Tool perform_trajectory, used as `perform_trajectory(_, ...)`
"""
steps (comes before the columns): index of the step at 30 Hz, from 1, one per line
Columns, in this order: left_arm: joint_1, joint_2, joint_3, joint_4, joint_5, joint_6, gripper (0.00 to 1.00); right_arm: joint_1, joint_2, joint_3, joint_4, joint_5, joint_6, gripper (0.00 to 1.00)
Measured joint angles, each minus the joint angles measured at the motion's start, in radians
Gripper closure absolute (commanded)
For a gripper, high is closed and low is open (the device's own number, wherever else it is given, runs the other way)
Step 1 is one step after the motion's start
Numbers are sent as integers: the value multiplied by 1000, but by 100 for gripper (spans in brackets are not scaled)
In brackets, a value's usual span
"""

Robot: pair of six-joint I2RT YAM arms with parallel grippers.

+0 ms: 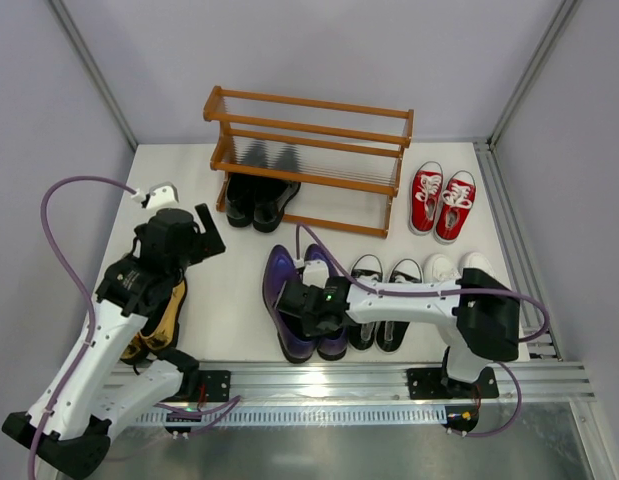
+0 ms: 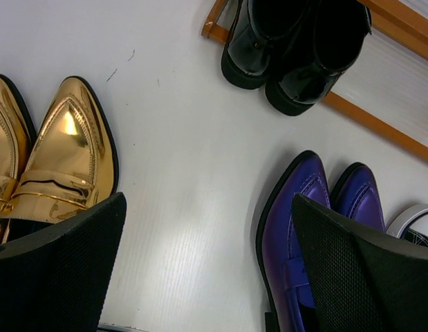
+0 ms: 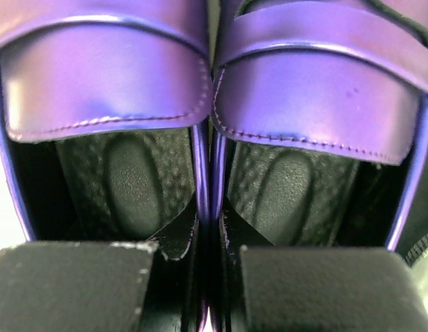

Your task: Place and organize the shoes onto the shoe shelf

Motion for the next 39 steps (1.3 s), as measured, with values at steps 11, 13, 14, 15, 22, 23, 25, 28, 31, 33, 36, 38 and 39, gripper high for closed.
perform_trajectory(11, 0, -18, 8, -16, 3, 14, 0, -2, -95, 139, -288, 73, 2, 96)
perform_trajectory(13, 0, -17, 13, -22, 4, 15, 0, -39, -106, 161, -311, 105, 1, 96)
perform_trajectory(14, 0, -18, 17, -25, 6, 15, 0, -58, -108, 169, -319, 118, 1, 96)
perform_trajectory(15, 0, -17, 21, -29, 7, 15, 0, -80, -108, 176, -325, 131, 2, 96)
perform_trajectory(22, 0, -19, 55, -43, 8, 19, 0, -216, -106, 202, -366, 181, -6, 96)
perform_trajectory(23, 0, -19, 58, -45, 7, 20, 0, -231, -104, 204, -364, 182, -16, 96)
perform_trajectory(25, 0, -21, 62, -52, 8, 22, 0, -254, -98, 212, -362, 180, -35, 96)
perform_trajectory(28, 0, -21, 69, -63, 8, 24, 0, -281, -76, 232, -350, 171, -73, 96)
perform_trajectory(31, 0, -27, 70, -69, 8, 26, 0, -302, -46, 255, -334, 154, -105, 96)
perform_trajectory(33, 0, -33, 71, -75, 8, 26, 0, -319, -23, 273, -317, 141, -127, 96)
perform_trajectory(36, 0, -42, 72, -82, 8, 26, 0, -343, 13, 304, -294, 117, -154, 96)
perform_trajectory(38, 0, -47, 72, -87, 7, 27, 0, -361, 39, 331, -283, 110, -172, 96)
perform_trajectory(39, 0, -50, 72, -88, 7, 29, 1, -372, 53, 347, -278, 109, -180, 96)
